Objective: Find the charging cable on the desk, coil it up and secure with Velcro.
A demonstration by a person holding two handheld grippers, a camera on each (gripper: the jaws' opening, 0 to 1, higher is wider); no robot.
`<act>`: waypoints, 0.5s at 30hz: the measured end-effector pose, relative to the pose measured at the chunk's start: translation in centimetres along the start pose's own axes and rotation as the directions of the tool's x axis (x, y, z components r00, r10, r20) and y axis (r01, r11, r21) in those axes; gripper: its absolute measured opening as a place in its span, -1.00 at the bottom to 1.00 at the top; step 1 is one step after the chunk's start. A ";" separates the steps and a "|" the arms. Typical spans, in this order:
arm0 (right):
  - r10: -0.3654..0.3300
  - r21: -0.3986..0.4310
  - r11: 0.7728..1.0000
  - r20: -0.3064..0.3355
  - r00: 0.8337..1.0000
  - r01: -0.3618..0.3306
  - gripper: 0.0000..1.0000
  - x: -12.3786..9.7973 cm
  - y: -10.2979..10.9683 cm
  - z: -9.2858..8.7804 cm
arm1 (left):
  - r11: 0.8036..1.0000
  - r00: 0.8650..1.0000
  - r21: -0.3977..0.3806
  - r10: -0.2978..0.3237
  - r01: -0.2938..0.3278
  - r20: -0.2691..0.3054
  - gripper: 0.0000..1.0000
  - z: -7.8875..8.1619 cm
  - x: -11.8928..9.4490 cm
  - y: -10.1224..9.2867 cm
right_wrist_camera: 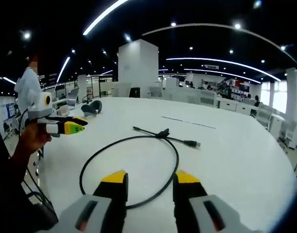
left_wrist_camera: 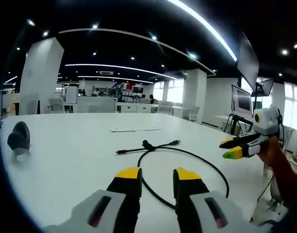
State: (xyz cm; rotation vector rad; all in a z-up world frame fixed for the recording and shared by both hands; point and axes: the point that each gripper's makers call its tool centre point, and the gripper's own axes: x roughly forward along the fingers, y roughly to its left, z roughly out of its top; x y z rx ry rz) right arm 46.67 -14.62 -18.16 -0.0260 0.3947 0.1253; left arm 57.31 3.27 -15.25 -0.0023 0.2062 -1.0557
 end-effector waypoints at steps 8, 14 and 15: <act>-0.005 0.044 0.999 0.008 1.000 0.004 -0.25 -1.0 0.5 -0.9 | 1.000 0.999 -0.019 0.021 -0.020 0.039 -0.33 0.6 -0.8 0.4; -0.060 0.054 0.997 0.030 0.998 0.058 -0.24 -2.1 -0.1 -1.4 | 0.999 0.998 -0.016 0.042 -0.041 0.053 -0.31 0.6 -1.3 0.5; -0.068 0.059 0.996 0.033 0.997 0.066 -0.24 -2.2 -0.3 -1.5 | 0.999 0.997 -0.020 0.048 -0.047 0.056 -0.31 0.5 -1.4 0.6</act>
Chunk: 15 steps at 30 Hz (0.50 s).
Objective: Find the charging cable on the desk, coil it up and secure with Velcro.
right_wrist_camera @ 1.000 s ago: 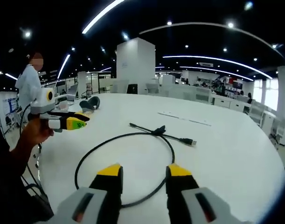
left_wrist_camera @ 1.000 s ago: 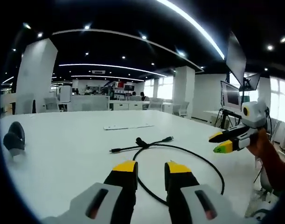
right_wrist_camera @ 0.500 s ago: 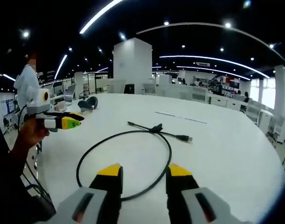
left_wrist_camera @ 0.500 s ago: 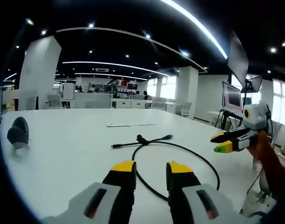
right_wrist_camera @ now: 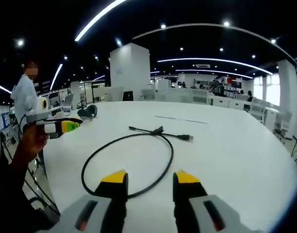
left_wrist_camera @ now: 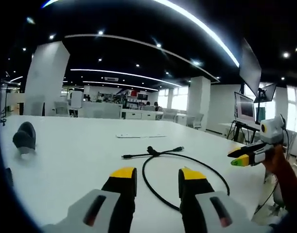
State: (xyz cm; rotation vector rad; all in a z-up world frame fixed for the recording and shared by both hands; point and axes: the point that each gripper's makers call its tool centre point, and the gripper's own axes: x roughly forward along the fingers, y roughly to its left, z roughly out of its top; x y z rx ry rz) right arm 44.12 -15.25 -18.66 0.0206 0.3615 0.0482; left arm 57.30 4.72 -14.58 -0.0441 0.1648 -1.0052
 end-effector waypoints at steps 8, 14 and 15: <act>-0.024 0.001 1.000 0.011 1.000 0.024 -0.15 -0.5 -0.5 -0.8 | 0.999 0.999 -0.015 0.044 -0.044 0.003 -0.32 -0.5 -0.7 1.3; -0.023 0.002 1.000 0.013 1.000 0.023 -0.13 -0.4 -0.5 -0.9 | 0.999 0.999 0.002 0.047 -0.047 -0.004 -0.32 -0.6 -0.8 1.1; -0.023 0.001 1.000 0.017 1.000 0.023 -0.13 -0.4 -0.5 -0.8 | 0.999 0.999 0.003 0.047 -0.047 -0.005 -0.32 -0.6 -0.8 1.1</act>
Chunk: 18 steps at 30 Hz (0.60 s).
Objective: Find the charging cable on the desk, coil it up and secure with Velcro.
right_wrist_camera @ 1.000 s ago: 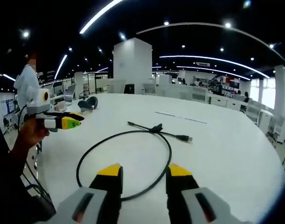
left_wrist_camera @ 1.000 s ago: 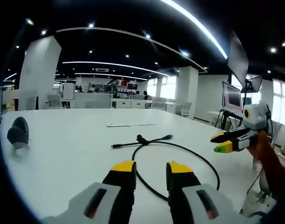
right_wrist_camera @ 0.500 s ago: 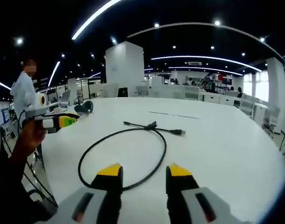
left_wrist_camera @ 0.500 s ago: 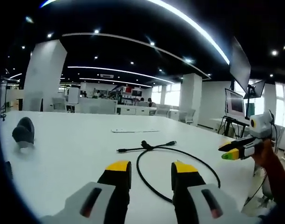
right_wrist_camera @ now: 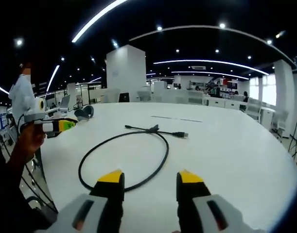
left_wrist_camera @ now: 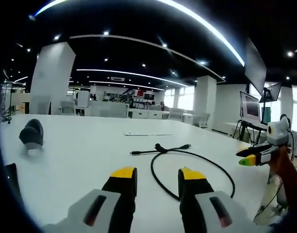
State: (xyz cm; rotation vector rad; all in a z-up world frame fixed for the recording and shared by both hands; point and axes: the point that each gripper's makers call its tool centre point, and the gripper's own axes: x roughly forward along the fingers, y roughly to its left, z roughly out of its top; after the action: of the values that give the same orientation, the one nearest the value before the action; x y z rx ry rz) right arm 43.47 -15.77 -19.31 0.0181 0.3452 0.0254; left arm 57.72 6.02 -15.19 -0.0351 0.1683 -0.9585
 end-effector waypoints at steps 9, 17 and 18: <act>-0.009 -0.003 1.000 0.000 1.000 0.009 -0.12 0.0 -0.2 0.1 | 1.000 1.000 -0.002 0.011 -0.011 -0.005 -0.33 -0.3 -0.1 0.3; -0.035 -0.010 0.999 -0.006 0.999 0.035 -0.12 0.1 -0.6 -0.1 | 0.999 0.999 -0.019 0.038 -0.038 0.015 -0.33 -0.2 -0.4 0.6; -0.041 -0.012 0.999 -0.007 0.999 0.041 -0.12 0.1 -0.7 -0.2 | 0.998 0.998 -0.022 0.057 -0.057 0.027 -0.34 -0.1 -0.5 0.9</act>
State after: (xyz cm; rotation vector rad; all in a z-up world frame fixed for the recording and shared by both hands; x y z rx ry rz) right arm 43.52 -16.45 -19.50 -0.0004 0.3525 -0.0128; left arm 58.10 6.97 -15.28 -0.0629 0.1534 -0.8987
